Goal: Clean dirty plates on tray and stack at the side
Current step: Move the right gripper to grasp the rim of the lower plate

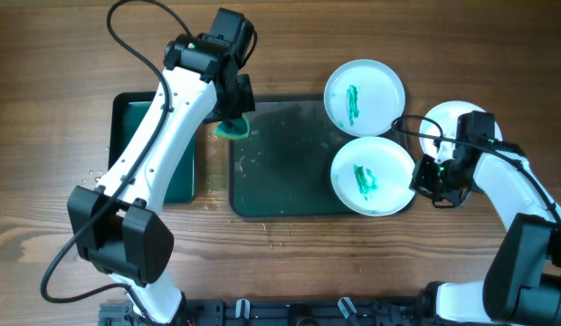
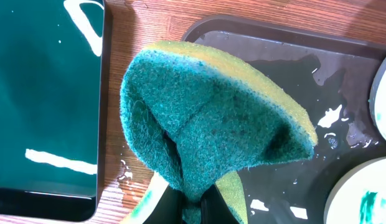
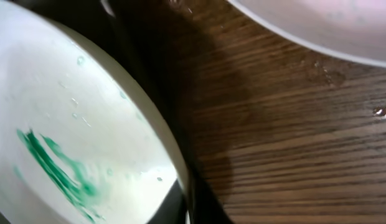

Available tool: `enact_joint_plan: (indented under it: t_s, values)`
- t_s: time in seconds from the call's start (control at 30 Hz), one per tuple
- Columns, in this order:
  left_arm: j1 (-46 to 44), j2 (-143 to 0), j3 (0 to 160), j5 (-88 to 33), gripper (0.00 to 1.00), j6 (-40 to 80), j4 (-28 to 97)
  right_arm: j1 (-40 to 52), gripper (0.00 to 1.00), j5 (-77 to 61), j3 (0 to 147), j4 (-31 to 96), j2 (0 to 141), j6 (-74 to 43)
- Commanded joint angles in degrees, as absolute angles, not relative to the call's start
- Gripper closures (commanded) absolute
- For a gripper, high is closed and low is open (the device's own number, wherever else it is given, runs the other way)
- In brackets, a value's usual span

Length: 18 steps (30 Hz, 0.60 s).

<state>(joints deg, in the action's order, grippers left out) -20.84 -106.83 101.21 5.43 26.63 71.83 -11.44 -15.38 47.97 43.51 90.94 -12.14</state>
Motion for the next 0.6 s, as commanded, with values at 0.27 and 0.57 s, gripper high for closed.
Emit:
enact_joint_plan:
  t_s: [0.27,0.57]
  values:
    - [-20.8,-106.1,101.9,4.9,0.96,25.7,71.9,-4.8,0.96,-24.0,50.3,45.5,87.2,-13.1]
    - [-20.8,-106.1,101.9,4.9,0.96,25.7,72.5,12.5,0.96,-16.5,49.9,38.1,86.3,-36.7]
